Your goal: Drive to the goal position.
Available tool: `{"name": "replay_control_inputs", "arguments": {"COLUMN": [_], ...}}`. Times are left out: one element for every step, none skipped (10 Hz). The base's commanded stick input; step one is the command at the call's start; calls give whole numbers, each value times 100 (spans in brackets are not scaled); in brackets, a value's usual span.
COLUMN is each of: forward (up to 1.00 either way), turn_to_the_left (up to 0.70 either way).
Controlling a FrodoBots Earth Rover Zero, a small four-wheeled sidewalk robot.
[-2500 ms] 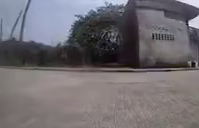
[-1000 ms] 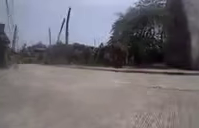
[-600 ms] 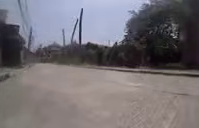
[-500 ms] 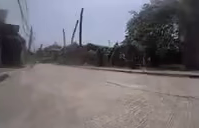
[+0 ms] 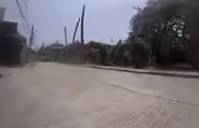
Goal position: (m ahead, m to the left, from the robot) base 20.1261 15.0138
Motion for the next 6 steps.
{"name": "replay_control_inputs", "arguments": {"forward": [100, 100, 100, 100, 100, 100], "turn_to_the_left": [40, 40, 40, 40, 40, 39]}}
